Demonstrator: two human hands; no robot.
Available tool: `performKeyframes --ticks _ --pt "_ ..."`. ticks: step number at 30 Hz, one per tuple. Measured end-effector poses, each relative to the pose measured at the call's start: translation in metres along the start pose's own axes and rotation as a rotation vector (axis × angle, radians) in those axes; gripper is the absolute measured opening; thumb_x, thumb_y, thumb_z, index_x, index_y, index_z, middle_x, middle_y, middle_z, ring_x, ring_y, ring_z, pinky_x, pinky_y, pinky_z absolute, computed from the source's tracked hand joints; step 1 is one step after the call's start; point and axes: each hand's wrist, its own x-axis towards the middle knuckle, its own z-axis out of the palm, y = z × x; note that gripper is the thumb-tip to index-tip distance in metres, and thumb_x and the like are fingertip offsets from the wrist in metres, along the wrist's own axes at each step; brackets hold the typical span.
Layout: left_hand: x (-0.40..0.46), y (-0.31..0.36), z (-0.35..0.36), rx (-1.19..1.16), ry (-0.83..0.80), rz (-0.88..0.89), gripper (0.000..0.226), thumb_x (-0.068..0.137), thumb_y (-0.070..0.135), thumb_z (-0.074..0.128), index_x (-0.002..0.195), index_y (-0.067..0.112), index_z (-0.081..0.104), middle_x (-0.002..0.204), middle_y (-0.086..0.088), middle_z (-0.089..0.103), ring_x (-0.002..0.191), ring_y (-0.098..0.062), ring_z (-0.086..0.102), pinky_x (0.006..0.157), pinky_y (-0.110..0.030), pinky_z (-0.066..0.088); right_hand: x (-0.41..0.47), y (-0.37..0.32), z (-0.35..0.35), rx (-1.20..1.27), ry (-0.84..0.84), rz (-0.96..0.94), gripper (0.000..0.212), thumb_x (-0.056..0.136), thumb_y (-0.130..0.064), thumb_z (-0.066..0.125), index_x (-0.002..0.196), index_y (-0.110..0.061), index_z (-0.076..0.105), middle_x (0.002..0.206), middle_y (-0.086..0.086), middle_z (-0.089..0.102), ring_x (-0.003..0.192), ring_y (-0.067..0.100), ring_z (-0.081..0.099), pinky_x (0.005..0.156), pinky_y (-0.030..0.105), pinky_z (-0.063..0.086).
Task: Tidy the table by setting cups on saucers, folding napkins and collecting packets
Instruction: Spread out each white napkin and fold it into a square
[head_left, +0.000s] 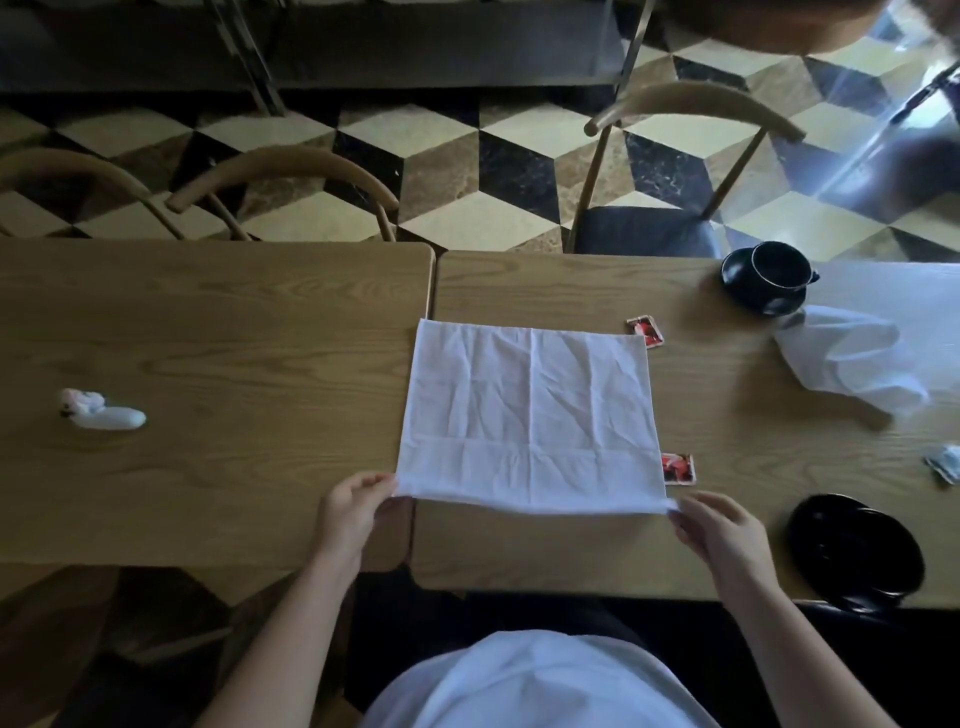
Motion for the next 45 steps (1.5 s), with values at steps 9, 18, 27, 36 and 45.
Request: performKeyframes --ticks 9,18,27,36,45 --pt "0.085 0.109 0.059 0.193 0.022 0.156 0.011 0.085 0.01 0.075 0.095 0.006 0.072 0.073 -0.005 0.072 0.062 -0.011 0.065 0.052 -0.013 0.049 0.092 -0.112 0.045 -0.304 -0.124 -0.203 0.011 0.088 -0.018 0.076 0.094 -0.008 0.077 0.086 0.009 0.079 0.071 0.015 0.068 0.064 0.024 0.054" --pt "0.196 0.137 0.114 0.568 0.083 0.205 0.007 0.091 0.019 0.066 0.09 0.012 0.065 0.077 0.0 0.059 0.073 -0.017 0.052 0.067 -0.03 0.038 0.198 -0.13 0.1 -0.708 -0.059 -0.265 0.024 0.092 -0.034 0.069 0.098 -0.012 0.075 0.091 0.01 0.075 0.072 0.025 0.063 0.062 0.031 0.042" --pt "0.237 0.13 0.127 0.638 0.054 0.173 0.009 0.092 0.018 0.064 0.092 0.009 0.061 0.077 0.0 0.054 0.071 -0.017 0.046 0.063 -0.031 0.036 0.24 -0.137 0.119 -0.892 -0.073 -0.258 0.028 0.093 -0.032 0.066 0.087 -0.005 0.068 0.084 0.014 0.069 0.085 0.036 0.065 0.071 0.04 0.048" --pt "0.256 0.131 0.132 0.697 0.033 0.164 0.017 0.088 0.02 0.065 0.076 0.018 0.054 0.074 -0.001 0.052 0.072 -0.018 0.046 0.066 -0.031 0.037 0.25 -0.144 0.127 -0.974 -0.041 -0.241 0.036 0.09 -0.034 0.066 0.061 -0.018 0.054 0.058 0.0 0.055 0.058 0.024 0.052 0.052 0.031 0.034" --pt "0.253 0.139 0.137 0.835 0.127 0.127 0.028 0.088 0.036 0.063 0.078 0.017 0.044 0.076 -0.009 0.056 0.07 -0.026 0.054 0.063 -0.037 0.044 0.248 -0.146 0.131 -1.002 0.007 -0.268 0.031 0.086 -0.041 0.066 0.081 -0.01 0.06 0.072 0.005 0.061 0.075 0.03 0.056 0.056 0.03 0.039"
